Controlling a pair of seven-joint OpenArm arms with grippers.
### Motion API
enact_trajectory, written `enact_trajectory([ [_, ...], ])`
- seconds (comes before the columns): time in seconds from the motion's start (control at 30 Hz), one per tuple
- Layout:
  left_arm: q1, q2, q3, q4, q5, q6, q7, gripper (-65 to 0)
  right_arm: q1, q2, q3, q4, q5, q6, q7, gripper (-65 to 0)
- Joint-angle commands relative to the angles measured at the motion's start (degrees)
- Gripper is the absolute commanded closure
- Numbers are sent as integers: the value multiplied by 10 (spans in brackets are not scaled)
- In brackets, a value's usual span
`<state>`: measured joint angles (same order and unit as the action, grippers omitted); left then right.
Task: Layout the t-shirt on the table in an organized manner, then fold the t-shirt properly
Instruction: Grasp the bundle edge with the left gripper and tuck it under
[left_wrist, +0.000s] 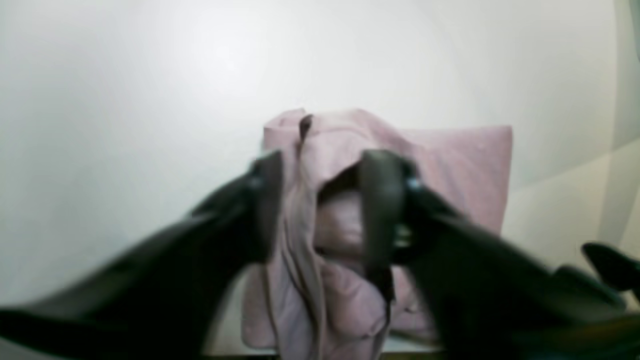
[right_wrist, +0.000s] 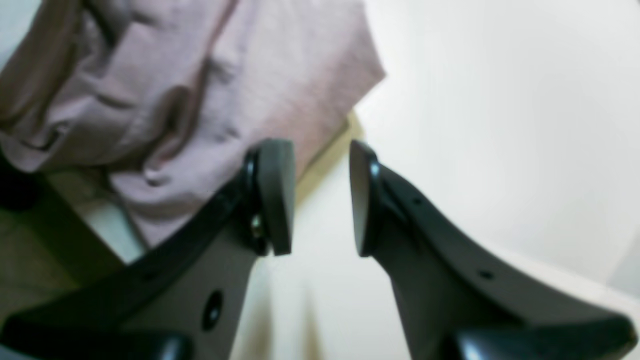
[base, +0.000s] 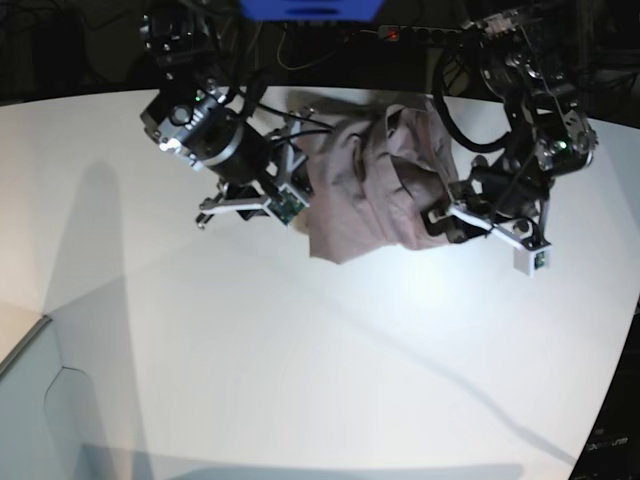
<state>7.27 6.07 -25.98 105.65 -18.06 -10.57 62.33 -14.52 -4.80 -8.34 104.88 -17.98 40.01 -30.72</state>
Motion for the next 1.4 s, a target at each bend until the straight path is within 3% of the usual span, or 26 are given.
enact_trajectory([
  [0.0, -7, 0, 1, 3, -5, -1, -7, -363, 2, -4, -1, 11, 8, 0, 12, -172],
  [0.1, -7, -11, 11, -11, -11, -6, -7, -494, 1, -4, -1, 11, 8, 0, 12, -171],
  [0.23, -9, -22, 41, -37, -11, -6, -14, -487, 1, -4, -1, 11, 8, 0, 12, -171],
  [0.67, -44, -23, 41, -115, -11, -6, -14, -483, -7, -3, -1, 11, 8, 0, 12, -169],
  [0.77, -45, -23, 41, -119, -11, -6, -30, -404, -8, 9, -1, 11, 8, 0, 12, -168],
  [0.9, -41, -23, 41, -121, -11, -6, -92, -190, -8, 12, -1, 10, 8, 0, 12, -167],
  [1.0, -41, -24, 41, -122, -7, -3, -109, -22, -8, 12, -1, 10, 8, 0, 12, -167],
  [1.17, -43, -26, 41, -132, -5, -2, -107, 0, -14, 16, -1, 11, 8, 0, 12, -167],
  [1.37, -40, -60, 40, -132, -11, -5, -107, 0, -13, 16, -1, 11, 8, 0, 12, -167],
])
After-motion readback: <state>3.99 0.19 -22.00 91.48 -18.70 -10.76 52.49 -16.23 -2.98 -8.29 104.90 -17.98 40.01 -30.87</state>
